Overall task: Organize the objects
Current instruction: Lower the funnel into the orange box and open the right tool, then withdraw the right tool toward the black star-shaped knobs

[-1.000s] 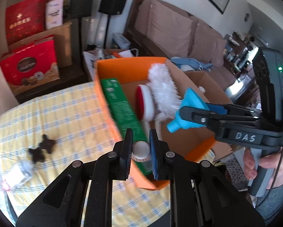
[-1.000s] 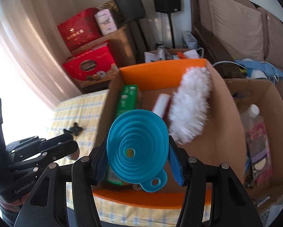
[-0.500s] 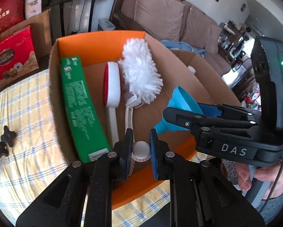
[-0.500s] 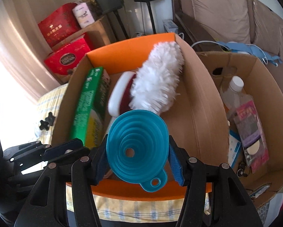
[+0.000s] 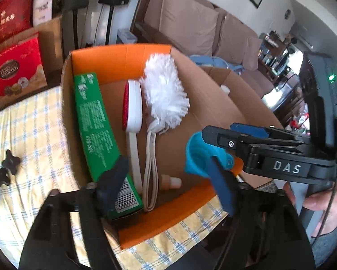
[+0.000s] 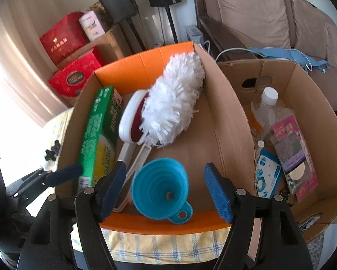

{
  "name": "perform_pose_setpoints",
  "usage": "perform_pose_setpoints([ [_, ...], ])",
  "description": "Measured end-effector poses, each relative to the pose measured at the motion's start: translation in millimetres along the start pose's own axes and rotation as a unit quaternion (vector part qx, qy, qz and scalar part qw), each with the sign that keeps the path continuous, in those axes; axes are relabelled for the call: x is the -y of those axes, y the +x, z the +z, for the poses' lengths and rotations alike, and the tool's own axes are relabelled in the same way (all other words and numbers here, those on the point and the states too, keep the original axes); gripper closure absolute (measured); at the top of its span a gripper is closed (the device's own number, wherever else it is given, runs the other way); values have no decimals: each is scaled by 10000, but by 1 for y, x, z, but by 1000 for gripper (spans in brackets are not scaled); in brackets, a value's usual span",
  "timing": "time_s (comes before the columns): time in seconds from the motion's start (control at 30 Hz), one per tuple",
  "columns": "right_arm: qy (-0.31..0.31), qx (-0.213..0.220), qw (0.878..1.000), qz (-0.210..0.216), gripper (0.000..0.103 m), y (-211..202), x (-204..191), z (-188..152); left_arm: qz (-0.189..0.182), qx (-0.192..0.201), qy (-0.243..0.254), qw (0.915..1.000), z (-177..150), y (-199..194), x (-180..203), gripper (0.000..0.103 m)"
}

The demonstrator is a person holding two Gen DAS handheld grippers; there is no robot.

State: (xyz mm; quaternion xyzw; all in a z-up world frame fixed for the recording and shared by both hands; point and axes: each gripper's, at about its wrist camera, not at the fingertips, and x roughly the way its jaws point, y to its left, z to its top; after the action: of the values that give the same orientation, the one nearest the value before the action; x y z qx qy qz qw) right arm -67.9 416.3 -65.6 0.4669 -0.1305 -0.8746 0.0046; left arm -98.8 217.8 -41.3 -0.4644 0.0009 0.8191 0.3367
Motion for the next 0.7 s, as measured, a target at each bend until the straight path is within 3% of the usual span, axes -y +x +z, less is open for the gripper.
perform_pose_setpoints([
  [0.3, -230, 266, 9994, -15, 18, -18, -21, 4, 325, 329, -146, 9988, 3, -43, -21, 1],
  [0.7, -725, 337, 9960, 393, 18, -24, -79, 2, 795, 559, -531, 9939, -21, -94, -84, 0],
])
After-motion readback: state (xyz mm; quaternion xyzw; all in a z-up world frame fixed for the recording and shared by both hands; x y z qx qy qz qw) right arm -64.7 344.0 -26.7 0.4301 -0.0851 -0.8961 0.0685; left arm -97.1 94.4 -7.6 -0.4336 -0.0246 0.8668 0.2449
